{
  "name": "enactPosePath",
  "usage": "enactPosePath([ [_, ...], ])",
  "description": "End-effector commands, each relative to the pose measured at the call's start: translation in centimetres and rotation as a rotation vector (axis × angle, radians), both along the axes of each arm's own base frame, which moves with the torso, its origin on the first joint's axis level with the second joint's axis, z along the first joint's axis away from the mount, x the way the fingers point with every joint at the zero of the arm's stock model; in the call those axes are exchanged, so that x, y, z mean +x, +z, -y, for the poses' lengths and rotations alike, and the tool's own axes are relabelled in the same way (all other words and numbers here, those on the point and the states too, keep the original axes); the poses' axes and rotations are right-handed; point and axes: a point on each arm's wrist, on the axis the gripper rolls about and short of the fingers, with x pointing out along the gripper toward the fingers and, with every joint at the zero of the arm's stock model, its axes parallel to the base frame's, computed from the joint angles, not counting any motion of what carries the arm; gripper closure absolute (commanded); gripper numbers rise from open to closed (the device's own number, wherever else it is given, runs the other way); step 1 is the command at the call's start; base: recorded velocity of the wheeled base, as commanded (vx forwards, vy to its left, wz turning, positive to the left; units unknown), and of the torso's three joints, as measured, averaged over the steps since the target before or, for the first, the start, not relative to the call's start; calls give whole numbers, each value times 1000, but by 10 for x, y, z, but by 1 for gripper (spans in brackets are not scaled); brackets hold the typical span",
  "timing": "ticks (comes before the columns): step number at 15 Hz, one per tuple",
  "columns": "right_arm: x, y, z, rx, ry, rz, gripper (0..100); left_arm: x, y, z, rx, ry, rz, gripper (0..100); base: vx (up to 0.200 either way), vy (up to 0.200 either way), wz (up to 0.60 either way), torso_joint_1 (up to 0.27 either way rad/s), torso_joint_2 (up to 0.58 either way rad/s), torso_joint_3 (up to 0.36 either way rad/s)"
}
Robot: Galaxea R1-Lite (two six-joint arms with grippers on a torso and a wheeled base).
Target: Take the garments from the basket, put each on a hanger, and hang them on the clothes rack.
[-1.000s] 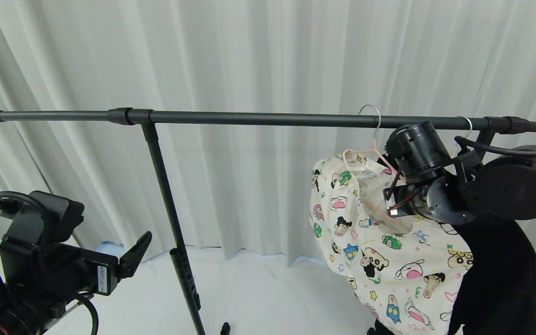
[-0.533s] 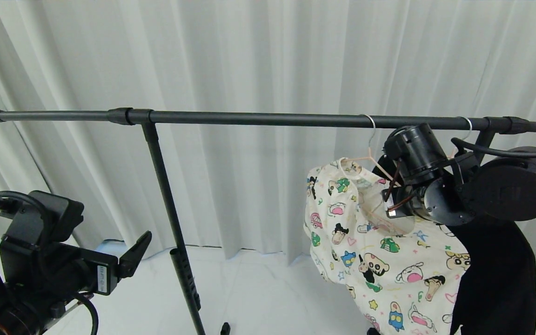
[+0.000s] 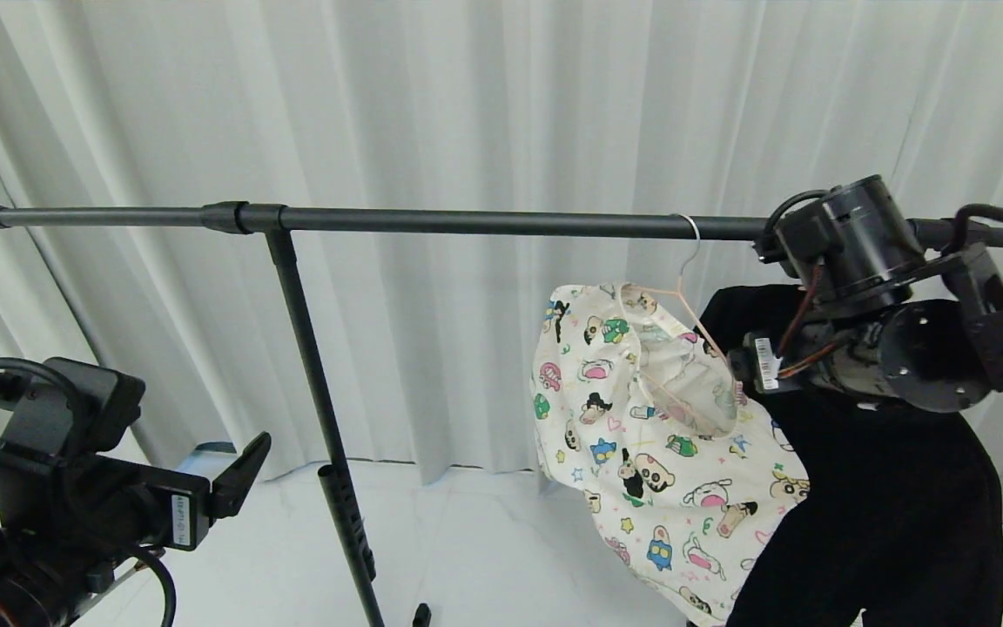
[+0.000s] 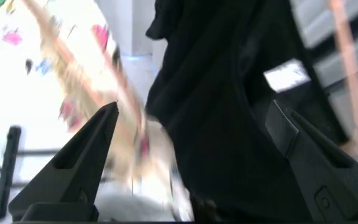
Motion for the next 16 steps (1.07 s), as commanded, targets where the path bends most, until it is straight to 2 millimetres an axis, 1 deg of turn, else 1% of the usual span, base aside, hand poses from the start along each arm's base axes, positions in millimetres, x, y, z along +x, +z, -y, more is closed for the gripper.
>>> enactPosePath([
  [1, -35, 34, 22, 34, 22, 41, 0, 1, 0, -7, 0, 45, 0, 0, 0, 0, 0, 0, 0, 0],
  [2, -57, 41, 42, 3, 19, 16, 0, 2, 1, -13, 0, 90, 6, 0, 0, 0, 0, 0, 0, 0],
  [3, -73, 41, 57, -34, 25, -8, 0, 2, 2, -17, 1, 115, 14, 0, 0, 0, 0, 0, 0, 0],
  [4, -85, 39, 70, -71, 36, -15, 0, 1, 4, -19, 0, 132, 22, 0, 0, 0, 0, 0, 0, 0],
  [5, -90, 37, 75, -94, 44, -19, 0, 1, 4, -20, 0, 143, 25, 0, 0, 0, 0, 0, 0, 0],
  [6, -101, 37, 84, -132, 74, -7, 0, 1, 5, -21, 3, 159, 28, 0, -200, 0, 0, -2, 2, 2],
  [8, -110, 40, 91, -153, 99, 24, 0, 3, 8, -23, -1, 173, 40, 0, -200, 0, 0, 12, 5, 0],
  [11, -115, 40, 102, -190, 13, 51, 0, -2, 12, -24, 21, 171, 65, 0, -200, 0, 0, -9, -1, 1],
  [13, -122, 37, 110, -207, -1, 57, 0, -6, 14, -26, 19, 178, 80, 0, -200, 0, 0, -2, 5, 5],
  [15, -130, 33, 119, -235, -11, 52, 0, -13, 11, -27, 21, 185, 81, 0, -200, 0, 0, -2, 2, 0],
  [16, -133, 31, 125, -244, -26, 50, 0, -17, 5, -28, 27, 197, 65, 0, -200, 0, 0, 2, 2, 2],
])
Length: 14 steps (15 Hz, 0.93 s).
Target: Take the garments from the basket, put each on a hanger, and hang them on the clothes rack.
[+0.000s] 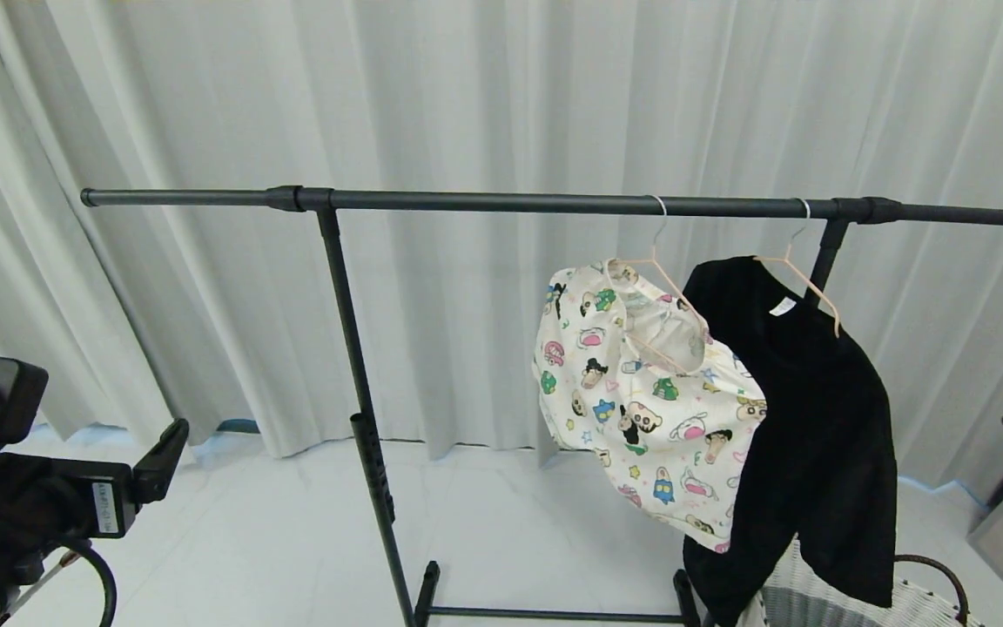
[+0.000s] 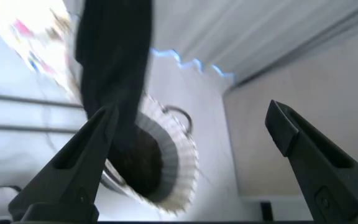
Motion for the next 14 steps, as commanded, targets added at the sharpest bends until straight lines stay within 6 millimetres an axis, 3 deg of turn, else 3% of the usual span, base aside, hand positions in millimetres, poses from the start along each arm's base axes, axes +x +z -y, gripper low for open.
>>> enactPosePath([
  [1, -12, -3, 13, 0, -29, 16, 0, -9, -7, -2, 3, 22, -12, 0, -200, 0, 0, -2, 7, 2],
  [5, -23, -9, 26, 1, -78, 24, 0, -8, -8, -2, 5, 28, -18, 0, -200, 0, 0, 1, 6, 1],
  [10, -22, -14, 27, -7, -93, 9, 0, -9, -10, -2, 5, 28, -25, 0, -200, 0, 0, 9, 2, 6],
  [14, -22, -18, 28, -12, -99, -2, 0, -9, -11, -2, 4, 29, -29, 0, 0, 0, 0, 0, 0, 0],
])
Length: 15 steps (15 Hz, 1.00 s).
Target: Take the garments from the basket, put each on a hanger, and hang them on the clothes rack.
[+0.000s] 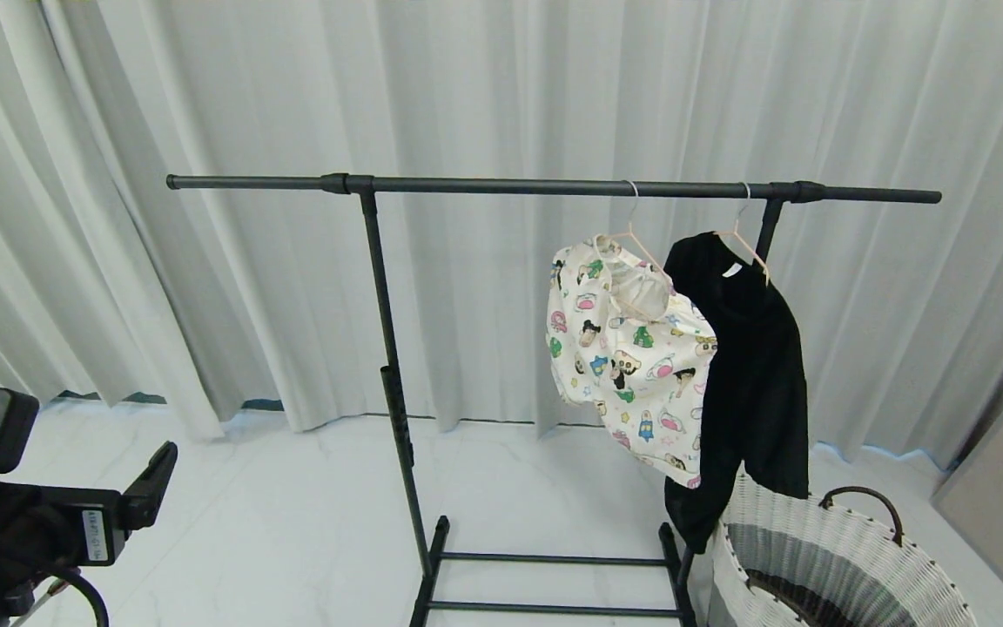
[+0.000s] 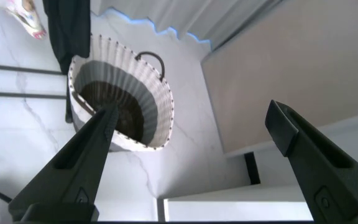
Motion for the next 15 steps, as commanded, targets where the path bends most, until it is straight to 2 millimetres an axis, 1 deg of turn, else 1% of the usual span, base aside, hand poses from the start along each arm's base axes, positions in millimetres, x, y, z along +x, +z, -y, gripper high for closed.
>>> enactPosePath([
  [1, 1, -2, 0, -5, -11, -10, 0, 1, -1, 0, 0, 2, -5, 0, 0, 0, 0, 0, 0, 0],
  [4, 1, -3, 0, -6, -10, -13, 0, -1, -5, 0, -1, 2, -21, 0, 0, 0, 0, 0, 0, 0],
  [6, 2, -3, 0, -9, -9, -16, 0, -2, -6, 0, 0, 2, -26, 0, 0, 0, 0, -93, 212, 117],
  [11, 2, -5, 0, -12, -9, -21, 0, -2, -6, 0, 0, 2, -26, 0, 0, 0, 0, -205, 467, 263],
  [15, 2, -5, 0, -12, -9, -22, 0, -6, -9, -1, -1, 4, -27, 0, 0, 0, 0, -206, 493, 283],
])
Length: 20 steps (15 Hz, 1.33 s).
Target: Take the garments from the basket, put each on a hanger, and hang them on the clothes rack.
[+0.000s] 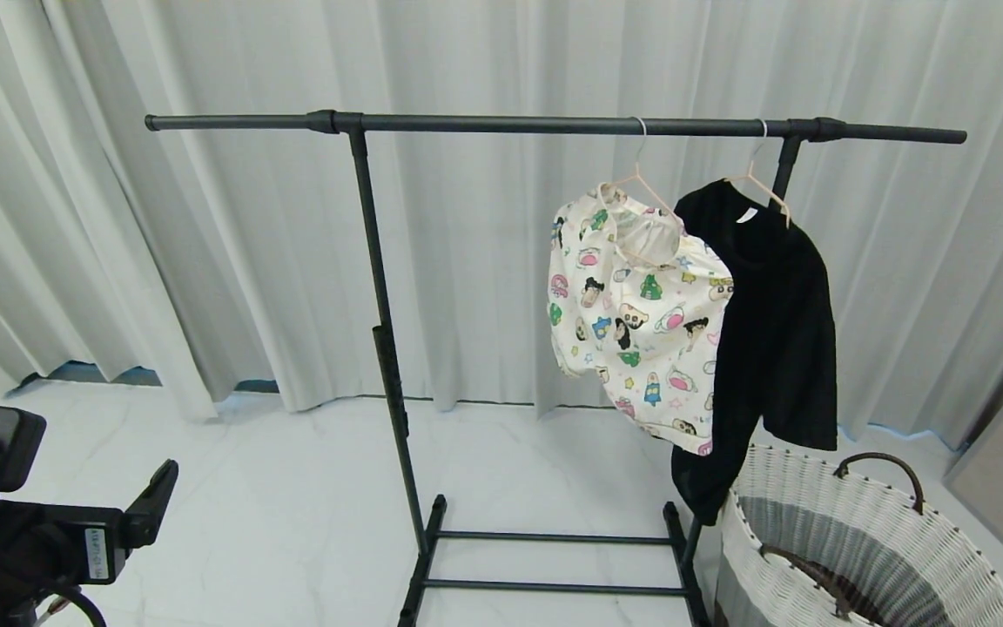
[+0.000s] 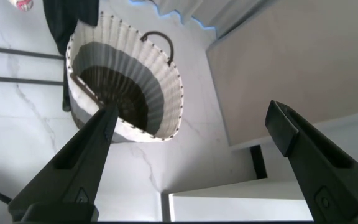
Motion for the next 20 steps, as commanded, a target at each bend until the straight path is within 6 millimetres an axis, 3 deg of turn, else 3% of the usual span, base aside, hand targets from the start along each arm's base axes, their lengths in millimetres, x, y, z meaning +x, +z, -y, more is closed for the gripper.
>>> enactPosePath([
  [1, 1, 0, -1, -2, 1, -4, 0, -1, 0, 0, 1, 4, 2, 0, 0, 0, 0, -203, 486, 281],
  [15, 0, -9, 4, -11, -39, -23, 0, -16, -13, -9, 4, 75, -27, 0, 0, 0, 0, -148, 433, 283],
  [18, -18, -24, 17, -4, -92, -20, 0, -37, -14, -10, -33, 83, 52, 0, 0, 0, 0, -15, 55, 37],
  [20, -50, -55, 34, 60, -202, 68, 0, -61, -9, -13, -100, 113, 155, 0, 0, 0, 0, 0, 0, 0],
])
